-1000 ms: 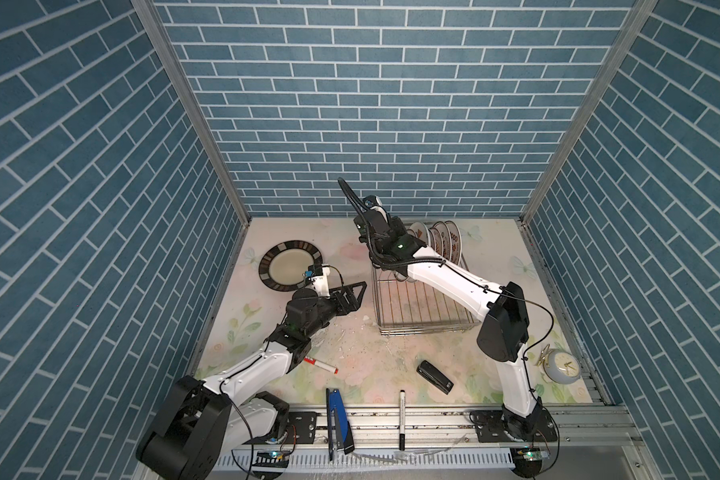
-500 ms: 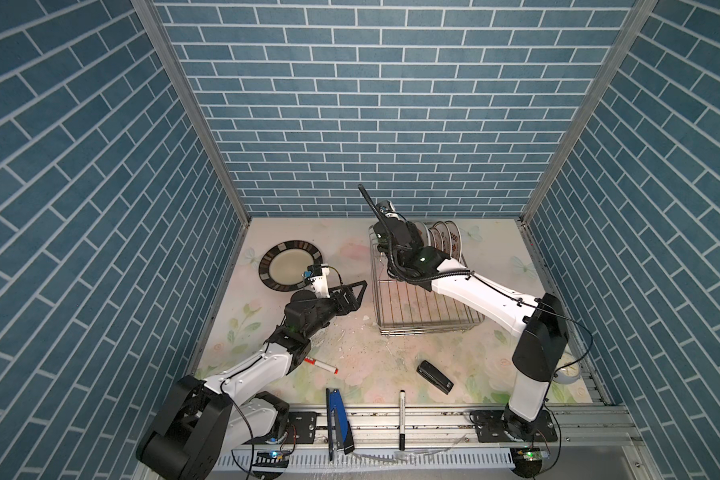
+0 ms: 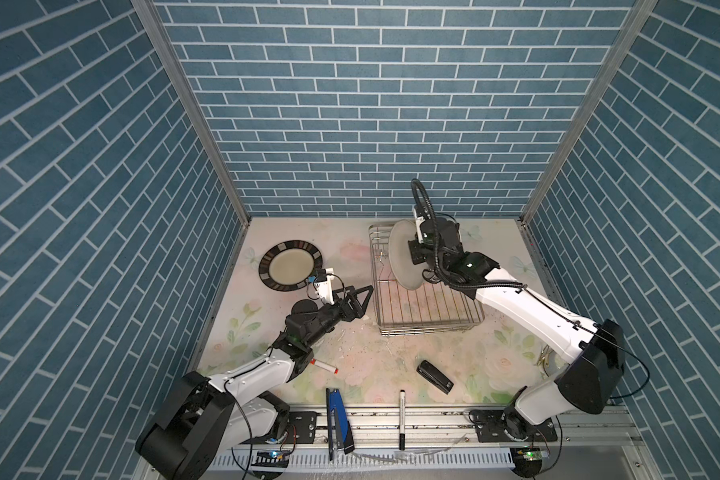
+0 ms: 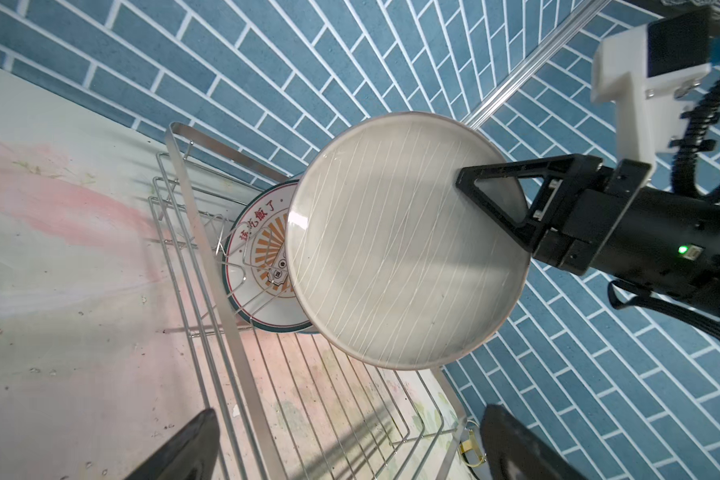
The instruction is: Unload the plates from the dish rack
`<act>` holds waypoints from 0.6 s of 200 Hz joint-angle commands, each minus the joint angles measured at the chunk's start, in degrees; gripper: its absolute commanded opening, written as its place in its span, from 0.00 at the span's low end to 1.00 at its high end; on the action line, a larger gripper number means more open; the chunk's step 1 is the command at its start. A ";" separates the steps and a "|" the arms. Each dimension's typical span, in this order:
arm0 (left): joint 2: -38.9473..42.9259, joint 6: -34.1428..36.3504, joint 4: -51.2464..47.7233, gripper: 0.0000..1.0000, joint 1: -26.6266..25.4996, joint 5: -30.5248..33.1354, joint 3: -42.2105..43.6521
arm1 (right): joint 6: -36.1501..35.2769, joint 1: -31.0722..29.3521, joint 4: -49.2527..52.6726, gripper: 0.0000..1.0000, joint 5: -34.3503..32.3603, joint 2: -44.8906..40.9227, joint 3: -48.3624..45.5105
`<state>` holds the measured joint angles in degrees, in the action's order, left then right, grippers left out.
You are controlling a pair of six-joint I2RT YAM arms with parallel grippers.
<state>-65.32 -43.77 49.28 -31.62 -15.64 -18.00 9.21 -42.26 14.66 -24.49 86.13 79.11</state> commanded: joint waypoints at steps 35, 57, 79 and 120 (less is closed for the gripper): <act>1.01 3.00 -1.90 1.00 -2.88 3.56 -2.31 | 12.50 6.78 -8.38 0.00 20.60 -7.98 -6.77; 1.11 3.28 -5.17 1.00 -2.95 2.03 -4.01 | 16.50 9.64 -13.00 0.00 28.71 -10.87 -11.42; -1.04 1.48 -1.74 1.00 -2.93 -0.26 -4.06 | 19.99 11.99 -16.63 0.00 36.89 -12.59 -14.13; -5.83 -3.28 3.90 1.00 -2.97 -2.18 -4.27 | 25.80 14.48 -23.53 0.00 46.35 -13.71 -18.24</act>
<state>-68.58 -44.01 48.12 -34.20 -15.88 -21.30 25.93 -28.99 4.93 11.42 76.01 62.00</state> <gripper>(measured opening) 0.996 0.130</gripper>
